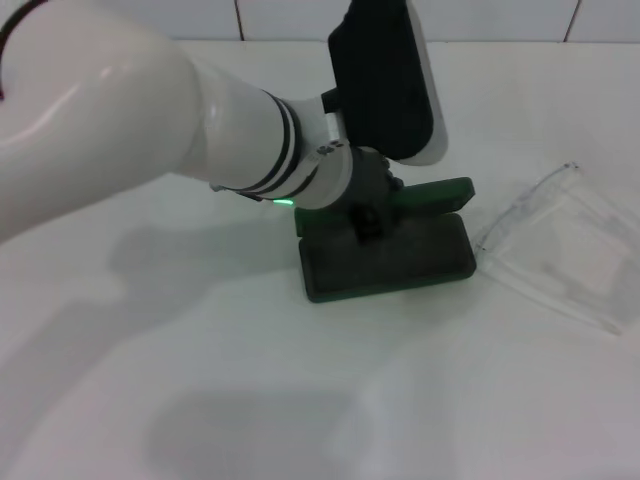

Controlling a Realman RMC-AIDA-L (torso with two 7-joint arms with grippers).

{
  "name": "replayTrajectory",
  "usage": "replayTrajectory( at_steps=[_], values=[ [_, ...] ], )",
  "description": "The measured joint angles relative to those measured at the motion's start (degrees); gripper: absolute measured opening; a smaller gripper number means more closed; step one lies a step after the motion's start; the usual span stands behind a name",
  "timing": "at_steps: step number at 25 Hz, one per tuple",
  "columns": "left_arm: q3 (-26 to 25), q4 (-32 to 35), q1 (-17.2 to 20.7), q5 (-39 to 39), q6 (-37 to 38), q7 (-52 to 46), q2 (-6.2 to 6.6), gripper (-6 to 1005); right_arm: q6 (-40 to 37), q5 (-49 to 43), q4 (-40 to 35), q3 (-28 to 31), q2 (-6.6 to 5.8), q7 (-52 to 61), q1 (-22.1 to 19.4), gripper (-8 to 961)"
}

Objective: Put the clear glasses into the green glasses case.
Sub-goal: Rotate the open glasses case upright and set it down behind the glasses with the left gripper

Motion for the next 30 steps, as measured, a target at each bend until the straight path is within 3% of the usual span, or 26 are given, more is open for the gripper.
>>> replayTrajectory(
  at_steps=[14,30],
  values=[
    [1.3,-0.5,-0.7,-0.1,-1.8,4.6,0.0,288,0.1,0.1,0.9,0.0,-0.06,-0.4,-0.2,872],
    [1.7,0.0,1.2,-1.0,-5.1,8.7,-0.05,318,-0.8,0.1,1.6,0.0,-0.06,-1.0,-0.2,872]
  ],
)
